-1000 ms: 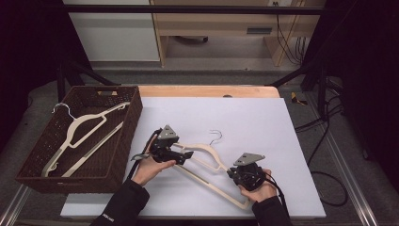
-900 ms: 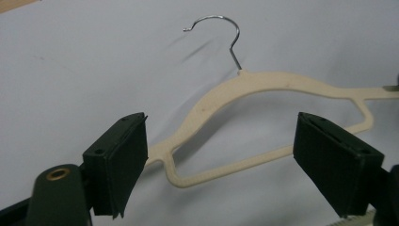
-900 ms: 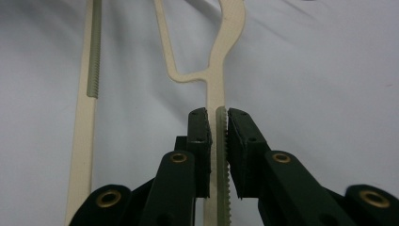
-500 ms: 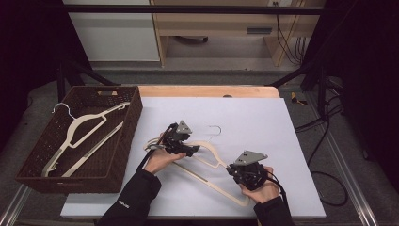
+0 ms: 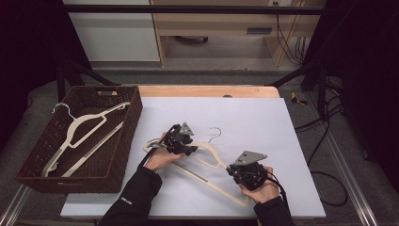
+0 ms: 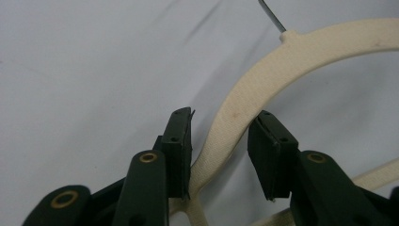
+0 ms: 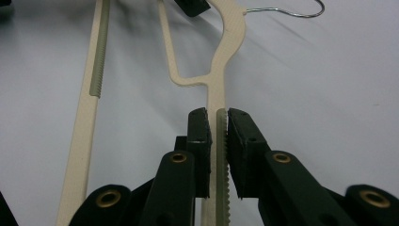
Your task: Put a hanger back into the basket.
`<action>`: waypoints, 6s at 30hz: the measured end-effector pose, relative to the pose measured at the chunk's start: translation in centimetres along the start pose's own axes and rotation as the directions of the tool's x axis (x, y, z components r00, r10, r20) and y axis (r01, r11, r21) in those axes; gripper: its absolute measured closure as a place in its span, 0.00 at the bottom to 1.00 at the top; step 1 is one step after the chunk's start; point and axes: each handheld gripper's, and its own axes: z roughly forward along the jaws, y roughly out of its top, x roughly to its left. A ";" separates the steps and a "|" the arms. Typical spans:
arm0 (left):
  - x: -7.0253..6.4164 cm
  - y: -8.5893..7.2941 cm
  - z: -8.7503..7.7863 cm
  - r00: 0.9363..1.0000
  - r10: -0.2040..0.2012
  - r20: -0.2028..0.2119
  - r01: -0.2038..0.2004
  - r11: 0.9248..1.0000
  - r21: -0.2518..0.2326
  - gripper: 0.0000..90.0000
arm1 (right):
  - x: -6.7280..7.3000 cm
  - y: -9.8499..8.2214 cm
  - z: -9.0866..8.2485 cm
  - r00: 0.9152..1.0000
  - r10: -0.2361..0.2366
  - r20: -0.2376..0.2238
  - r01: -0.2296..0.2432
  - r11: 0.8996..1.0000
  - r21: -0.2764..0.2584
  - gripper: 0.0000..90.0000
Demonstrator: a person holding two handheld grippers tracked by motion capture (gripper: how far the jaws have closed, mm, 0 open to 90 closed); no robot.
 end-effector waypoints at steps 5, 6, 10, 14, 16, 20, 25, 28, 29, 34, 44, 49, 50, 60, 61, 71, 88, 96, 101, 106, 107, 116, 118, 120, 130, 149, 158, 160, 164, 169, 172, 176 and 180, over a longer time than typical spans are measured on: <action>-0.3 0.0 -0.6 0.998 0.061 -0.014 -0.061 0.998 0.009 0.72 | -0.3 -0.1 0.1 1.000 0.020 -0.014 -0.020 1.000 0.000 0.89; -0.4 0.0 -0.8 0.997 0.074 -0.013 -0.074 0.997 0.008 0.74 | -0.4 -0.2 0.2 0.999 0.029 -0.021 -0.030 1.000 -0.004 0.89; -1.0 0.0 -2.0 0.988 0.150 -0.025 -0.150 0.989 0.011 0.78 | -1.1 -0.7 0.4 0.999 0.044 -0.026 -0.044 0.999 -0.001 0.88; -2.0 0.1 -3.1 0.977 0.207 -0.055 -0.207 0.978 0.014 0.81 | -1.4 -0.9 0.7 0.999 0.051 -0.014 -0.051 0.999 0.011 0.88; -2.7 -0.1 -3.6 0.974 0.220 -0.059 -0.219 0.976 0.016 0.83 | -1.5 -1.0 0.7 0.998 0.056 -0.006 -0.056 0.998 0.004 0.86; -3.3 -0.7 -4.5 0.973 0.220 -0.072 -0.220 0.975 0.002 0.84 | -1.9 -1.0 0.4 0.995 0.089 -0.037 -0.090 0.996 -0.029 0.76; -4.4 -1.6 -5.9 0.971 0.218 -0.102 -0.219 0.976 0.000 0.84 | -1.7 -0.1 0.4 0.990 0.122 -0.067 -0.128 0.986 -0.107 0.52; -5.2 -2.0 -6.6 0.971 0.209 -0.119 -0.211 0.977 -0.007 0.85 | -1.2 1.0 1.0 0.985 0.117 -0.127 -0.133 0.983 -0.126 0.49; -5.4 -2.1 -6.8 0.972 0.203 -0.122 -0.206 0.979 -0.010 0.85 | -1.1 1.5 1.4 0.984 0.113 -0.136 -0.130 0.983 -0.127 0.49; -6.3 -2.7 -7.5 0.974 0.182 -0.131 -0.189 0.981 -0.037 0.85 | -0.3 3.6 3.6 0.971 0.093 -0.221 -0.119 0.987 -0.107 0.60; -6.6 -3.4 -9.7 0.989 0.147 -0.028 -0.149 0.986 -0.073 0.83 | 0.5 4.6 3.9 0.929 -0.001 -0.371 -0.035 0.995 -0.091 0.89; -6.8 -3.2 -11.7 0.990 0.139 -0.017 -0.140 0.982 -0.126 0.69 | 1.3 4.9 2.3 0.882 -0.072 -0.467 -0.001 0.988 -0.155 0.96; -6.8 -3.0 -11.9 0.990 0.142 -0.012 -0.143 0.982 -0.126 0.68 | 1.7 5.0 1.9 0.890 -0.096 -0.446 0.021 0.985 -0.170 0.96; -7.1 -1.8 -13.9 0.978 0.210 0.017 -0.206 0.969 -0.137 0.75 | 3.4 7.3 -0.1 0.876 -0.206 -0.436 0.120 0.969 -0.216 0.96; -7.1 -1.8 -13.9 0.977 0.213 0.018 -0.209 0.969 -0.130 0.76 | 3.4 7.5 -0.1 0.876 -0.210 -0.434 0.125 0.968 -0.217 0.96; -8.0 -2.0 -14.3 0.980 0.189 0.062 -0.182 0.977 -0.113 0.91 | 3.0 7.6 0.0 0.924 -0.191 -0.330 0.102 0.958 -0.268 0.70; -6.6 -1.6 -17.0 0.999 -0.043 0.017 0.046 0.974 -0.221 0.95 | 0.0 5.1 -3.5 0.994 -0.004 -0.107 -0.035 0.933 -0.359 0.21; -4.6 -0.3 -21.2 0.996 -0.093 -0.015 0.085 0.955 -0.283 0.95 | -2.4 1.8 -5.1 0.993 0.115 -0.037 -0.120 0.922 -0.369 0.12; -2.8 0.2 -24.1 0.997 -0.081 -0.016 0.071 0.942 -0.327 0.95 | -3.6 0.3 -5.6 0.984 0.178 -0.009 -0.168 0.910 -0.380 0.10; -0.9 0.1 -26.9 0.994 -0.087 -0.062 0.060 0.935 -0.349 0.95 | -4.3 -0.7 -5.9 0.978 0.208 0.010 -0.189 0.906 -0.378 0.09; -0.5 0.1 -27.5 0.994 -0.089 -0.067 0.060 0.935 -0.350 0.95 | -4.4 -0.8 -5.9 0.975 0.220 0.015 -0.198 0.904 -0.379 0.08; 3.5 -1.8 -30.9 0.979 -0.154 -0.134 0.097 0.929 -0.357 0.95 | -5.1 -1.6 -6.3 0.969 0.246 0.033 -0.215 0.899 -0.380 0.07; 4.5 -2.5 -31.3 0.976 -0.164 -0.143 0.104 0.928 -0.357 0.95 | -5.2 -1.7 -6.3 0.967 0.250 0.036 -0.218 0.897 -0.384 0.07; 5.5 -3.1 -31.6 0.972 -0.174 -0.157 0.110 0.931 -0.349 0.95 | -5.2 -1.8 -6.4 0.968 0.248 0.038 -0.215 0.898 -0.384 0.07; 10.0 -6.9 -32.3 0.958 -0.221 -0.181 0.155 0.934 -0.322 0.95 | -5.3 -1.8 -6.5 0.967 0.253 0.037 -0.220 0.897 -0.383 0.06; 15.2 -13.8 -31.9 0.920 -0.320 -0.227 0.251 0.925 -0.287 0.95 | -5.3 -1.7 -6.2 0.969 0.247 0.034 -0.216 0.901 -0.375 0.05; 14.9 -15.9 -29.5 0.919 -0.318 -0.232 0.267 0.937 -0.226 0.95 | -5.2 -1.6 -6.2 0.969 0.244 0.033 -0.215 0.901 -0.376 0.05; 14.7 -16.2 -28.7 0.919 -0.325 -0.225 0.275 0.935 -0.225 0.95 | -5.2 -1.6 -6.2 0.969 0.244 0.034 -0.214 0.902 -0.376 0.05; 14.6 -16.7 -27.3 0.911 -0.351 -0.216 0.307 0.928 -0.212 0.95 | -5.2 -1.6 -6.2 0.970 0.242 0.032 -0.213 0.903 -0.373 0.05; 14.9 -17.1 -25.6 0.898 -0.393 -0.196 0.363 0.916 -0.169 0.95 | -5.2 -1.5 -6.3 0.970 0.243 0.029 -0.214 0.901 -0.376 0.05; 15.1 -17.6 -25.2 0.884 -0.428 -0.189 0.406 0.902 -0.146 0.95 | -5.2 -1.5 -6.3 0.970 0.242 0.030 -0.214 0.901 -0.377 0.05; 15.4 -18.2 -25.5 0.842 -0.470 -0.264 0.450 0.882 -0.137 0.90 | -5.2 -1.5 -6.3 0.971 0.239 0.031 -0.210 0.901 -0.379 0.05; 14.9 -18.3 -26.5 0.789 -0.507 -0.346 0.468 0.862 -0.194 0.71 | -5.2 -1.5 -6.3 0.969 0.245 0.031 -0.215 0.900 -0.379 0.05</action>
